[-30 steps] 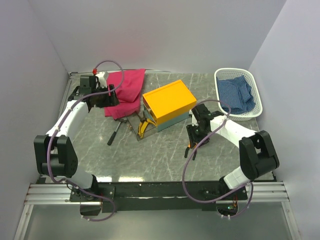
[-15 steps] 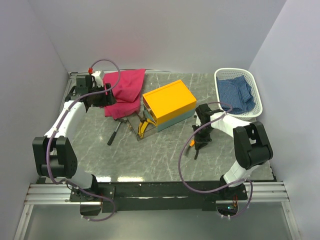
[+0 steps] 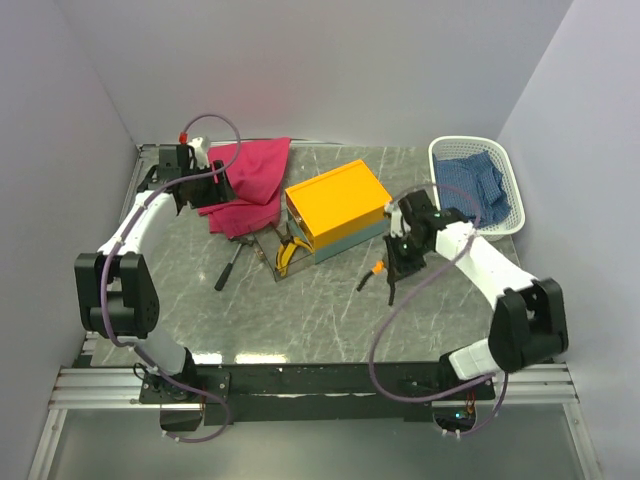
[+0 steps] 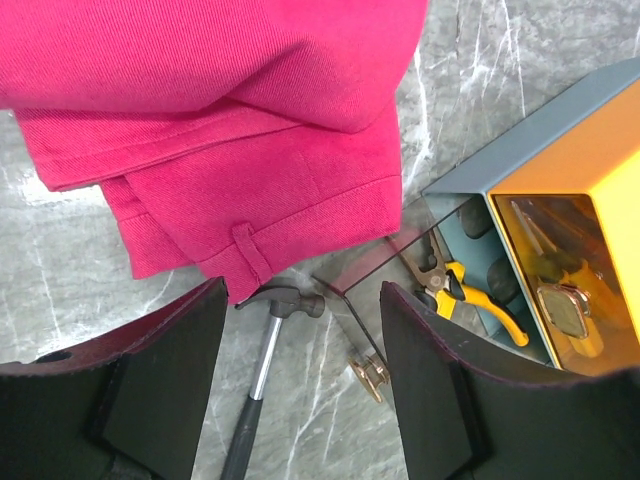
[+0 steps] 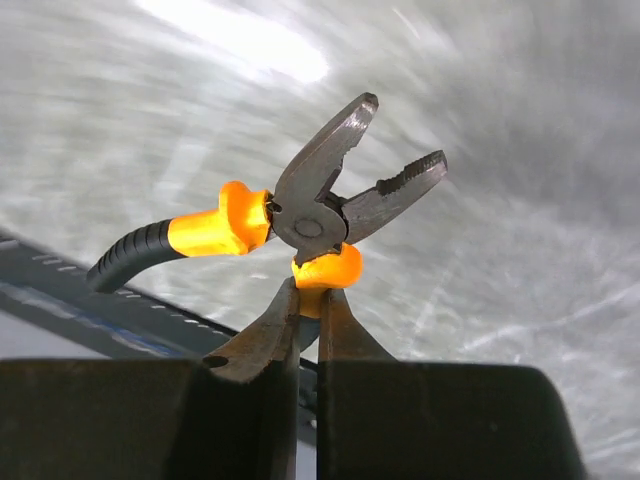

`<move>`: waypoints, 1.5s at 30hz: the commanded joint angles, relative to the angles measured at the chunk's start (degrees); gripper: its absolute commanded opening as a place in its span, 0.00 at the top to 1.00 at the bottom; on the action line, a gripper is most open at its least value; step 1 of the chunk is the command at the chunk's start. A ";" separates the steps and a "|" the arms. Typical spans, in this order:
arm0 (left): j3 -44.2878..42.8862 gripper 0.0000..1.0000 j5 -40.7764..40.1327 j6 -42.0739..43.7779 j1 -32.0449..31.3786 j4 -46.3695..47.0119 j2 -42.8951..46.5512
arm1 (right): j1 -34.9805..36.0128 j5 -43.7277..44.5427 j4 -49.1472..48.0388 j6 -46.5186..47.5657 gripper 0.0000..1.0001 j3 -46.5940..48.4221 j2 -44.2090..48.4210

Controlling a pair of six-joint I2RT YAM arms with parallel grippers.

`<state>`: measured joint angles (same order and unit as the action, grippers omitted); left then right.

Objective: Sort the tools into containers

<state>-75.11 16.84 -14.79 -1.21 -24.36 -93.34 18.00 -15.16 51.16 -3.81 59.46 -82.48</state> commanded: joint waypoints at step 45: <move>15.17 0.29 10.04 -4.11 13.96 1.51 22.85 | 27.18 10.15 -15.56 12.96 0.56 50.66 -35.04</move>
<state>-60.47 22.13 -17.41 12.58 -24.67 -71.29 45.47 -8.27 35.44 8.64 105.21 -119.39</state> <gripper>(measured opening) 0.708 0.358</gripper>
